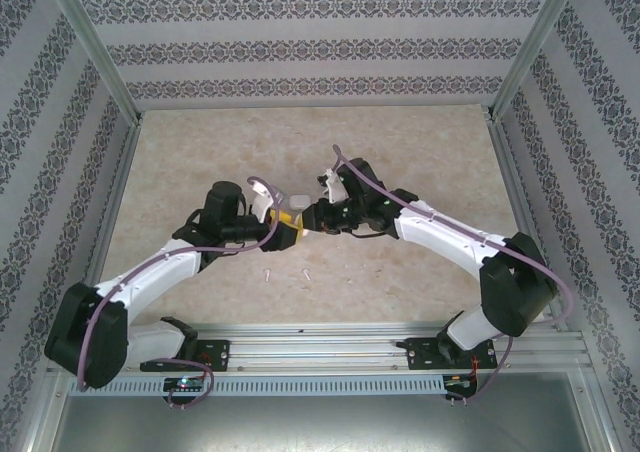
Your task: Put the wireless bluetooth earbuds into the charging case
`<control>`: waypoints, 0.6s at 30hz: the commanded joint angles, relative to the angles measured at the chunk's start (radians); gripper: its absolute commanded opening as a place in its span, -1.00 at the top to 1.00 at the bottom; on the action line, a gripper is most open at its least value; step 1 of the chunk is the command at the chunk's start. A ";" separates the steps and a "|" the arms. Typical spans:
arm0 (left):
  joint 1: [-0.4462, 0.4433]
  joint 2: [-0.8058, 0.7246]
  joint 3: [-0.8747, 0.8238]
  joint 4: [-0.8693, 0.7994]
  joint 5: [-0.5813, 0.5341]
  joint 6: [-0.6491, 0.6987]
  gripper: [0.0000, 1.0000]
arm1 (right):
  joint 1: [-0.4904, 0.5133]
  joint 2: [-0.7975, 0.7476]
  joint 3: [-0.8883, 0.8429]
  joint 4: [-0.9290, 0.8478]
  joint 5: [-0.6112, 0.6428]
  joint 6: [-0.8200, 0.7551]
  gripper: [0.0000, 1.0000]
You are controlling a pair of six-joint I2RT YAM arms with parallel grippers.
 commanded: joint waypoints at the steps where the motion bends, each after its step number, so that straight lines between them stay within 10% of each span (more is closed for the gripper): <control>1: 0.063 -0.069 0.041 -0.053 0.107 -0.022 -0.24 | -0.017 -0.065 0.085 -0.173 0.004 -0.207 0.75; 7: 0.141 -0.100 -0.025 0.273 0.386 -0.198 -0.24 | -0.034 -0.099 0.187 -0.223 -0.154 -0.375 0.76; 18: 0.149 0.112 -0.128 1.130 0.505 -0.769 -0.03 | -0.023 -0.096 0.256 -0.184 -0.313 -0.421 0.76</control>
